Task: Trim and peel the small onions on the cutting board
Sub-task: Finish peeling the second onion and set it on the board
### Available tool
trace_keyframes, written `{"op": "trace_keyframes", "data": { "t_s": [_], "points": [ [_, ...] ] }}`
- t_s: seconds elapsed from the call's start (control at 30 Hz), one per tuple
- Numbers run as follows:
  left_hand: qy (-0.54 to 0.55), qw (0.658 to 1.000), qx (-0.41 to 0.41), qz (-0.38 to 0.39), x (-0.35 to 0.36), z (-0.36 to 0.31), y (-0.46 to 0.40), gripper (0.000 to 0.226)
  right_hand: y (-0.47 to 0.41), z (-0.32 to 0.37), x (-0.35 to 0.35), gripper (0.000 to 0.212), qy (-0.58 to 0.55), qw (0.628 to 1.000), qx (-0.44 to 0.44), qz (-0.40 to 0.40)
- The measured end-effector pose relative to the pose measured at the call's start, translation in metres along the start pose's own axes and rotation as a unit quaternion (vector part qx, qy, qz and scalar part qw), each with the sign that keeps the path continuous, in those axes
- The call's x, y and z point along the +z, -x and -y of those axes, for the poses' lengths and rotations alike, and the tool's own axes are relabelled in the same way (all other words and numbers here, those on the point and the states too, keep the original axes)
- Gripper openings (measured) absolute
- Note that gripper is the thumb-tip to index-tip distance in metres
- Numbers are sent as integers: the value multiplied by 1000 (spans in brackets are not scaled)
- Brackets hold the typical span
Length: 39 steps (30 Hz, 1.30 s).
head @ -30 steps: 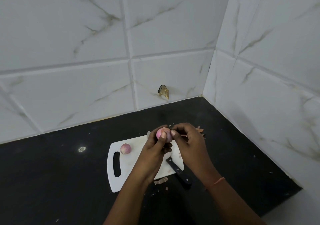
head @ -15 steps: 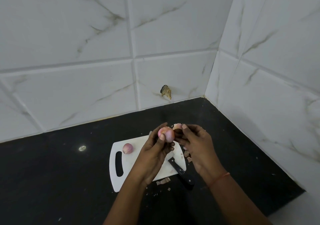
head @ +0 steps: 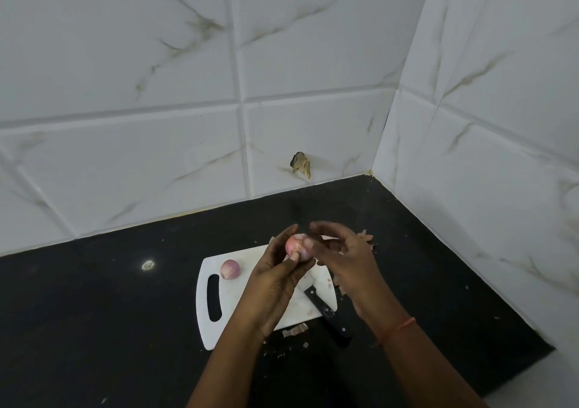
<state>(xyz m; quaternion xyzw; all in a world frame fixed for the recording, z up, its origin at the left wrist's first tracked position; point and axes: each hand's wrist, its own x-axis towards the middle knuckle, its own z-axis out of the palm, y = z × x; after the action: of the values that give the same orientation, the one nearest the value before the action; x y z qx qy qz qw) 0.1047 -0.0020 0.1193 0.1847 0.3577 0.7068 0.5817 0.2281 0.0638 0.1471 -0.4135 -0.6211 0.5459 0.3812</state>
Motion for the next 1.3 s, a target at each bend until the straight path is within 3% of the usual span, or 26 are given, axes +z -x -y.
{"op": "trace_keyframes", "data": {
  "t_s": [0.1, 0.27, 0.53, 0.8, 0.97, 1.13, 1.23, 1.3],
  "points": [
    [-20, 1000, 4, -1, 0, 0, 0, 43, -3, -11, 4, 15, 119, 988, -93, -20],
    [-66, 998, 8, -13, 0, 1, 1, 40, -4, -14, 5, 12, 184, 974, -128, -41],
    [12, 999, -33, -33, 1, 2, -6, 39, -4, -14, 5, 13, 40, 995, -55, -69],
    [-65, 994, -63, -61, 2, 1, -6, 29, -1, -13, 8, 18, 51, 994, -80, -57],
    [-69, 995, -55, -53, -1, -2, -4, 26, -8, -17, 8, 12, 10, 997, -42, -64],
    [-101, 993, -28, -56, -2, -3, -4, 26, -8, -18, 12, 8, -90, 993, 26, -67],
    [-80, 995, -14, -59, -4, -4, -5, 29, -9, -14, 9, 11, -231, 967, 80, -77],
    [-64, 996, -15, -67, -5, -5, -5, 30, -13, -12, 5, 12, -260, 956, 95, -95]
  ]
}}
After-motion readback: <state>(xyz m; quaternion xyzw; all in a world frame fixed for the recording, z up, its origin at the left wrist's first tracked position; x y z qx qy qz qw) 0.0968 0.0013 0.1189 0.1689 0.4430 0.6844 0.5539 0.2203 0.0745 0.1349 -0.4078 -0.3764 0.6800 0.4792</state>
